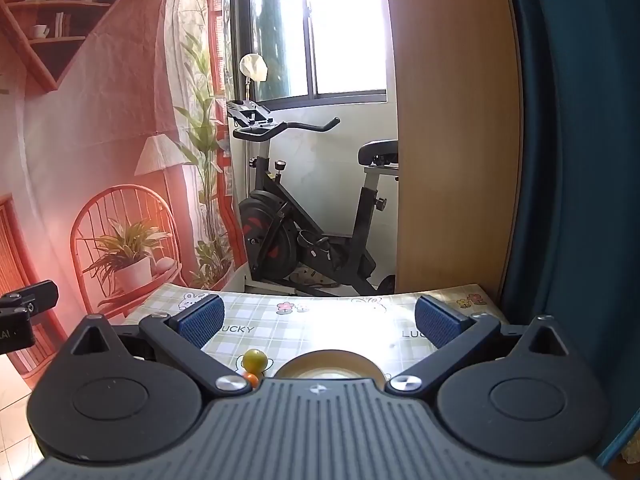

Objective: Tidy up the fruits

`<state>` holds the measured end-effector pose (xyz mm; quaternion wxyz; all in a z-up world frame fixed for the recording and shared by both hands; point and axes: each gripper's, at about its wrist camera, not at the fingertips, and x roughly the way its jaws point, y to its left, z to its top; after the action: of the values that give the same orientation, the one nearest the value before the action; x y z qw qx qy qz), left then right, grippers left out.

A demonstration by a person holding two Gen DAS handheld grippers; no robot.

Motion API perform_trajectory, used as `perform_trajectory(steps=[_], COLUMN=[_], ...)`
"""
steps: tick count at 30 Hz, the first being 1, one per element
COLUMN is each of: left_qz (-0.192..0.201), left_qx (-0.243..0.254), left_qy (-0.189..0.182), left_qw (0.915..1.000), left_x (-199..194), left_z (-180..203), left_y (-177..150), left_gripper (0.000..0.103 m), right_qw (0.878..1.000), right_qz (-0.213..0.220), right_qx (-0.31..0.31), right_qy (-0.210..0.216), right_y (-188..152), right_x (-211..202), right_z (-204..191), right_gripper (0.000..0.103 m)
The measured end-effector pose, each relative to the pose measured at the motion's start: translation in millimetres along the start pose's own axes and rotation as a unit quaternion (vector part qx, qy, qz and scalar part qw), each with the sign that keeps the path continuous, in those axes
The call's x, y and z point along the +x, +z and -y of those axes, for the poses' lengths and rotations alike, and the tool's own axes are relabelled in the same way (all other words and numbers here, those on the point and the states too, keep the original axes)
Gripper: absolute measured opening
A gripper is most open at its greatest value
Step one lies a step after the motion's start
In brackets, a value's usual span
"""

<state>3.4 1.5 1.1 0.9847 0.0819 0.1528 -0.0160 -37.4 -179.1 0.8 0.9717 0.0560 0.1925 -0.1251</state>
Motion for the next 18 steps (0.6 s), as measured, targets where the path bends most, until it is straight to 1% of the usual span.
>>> perform_trajectory(steps=[1,18], left_qz=[0.001,0.006], left_qx=[0.0,-0.003], left_qy=[0.0,0.005], left_qw=[1.0,1.0], left_x=[0.1,-3.3], left_z=[0.3,2.0], left_y=[-0.7,-0.2], left_gripper=[0.103,0.103], right_qw=[1.0,1.0], right_qz=[-0.002,-0.002], right_qx=[0.001,0.003], right_qy=[-0.004,-0.008], right_y=[1.5,-4.3], right_x=[-0.7,5.3], right_z=[-8.2,-3.8], right_gripper=[0.103,0.103])
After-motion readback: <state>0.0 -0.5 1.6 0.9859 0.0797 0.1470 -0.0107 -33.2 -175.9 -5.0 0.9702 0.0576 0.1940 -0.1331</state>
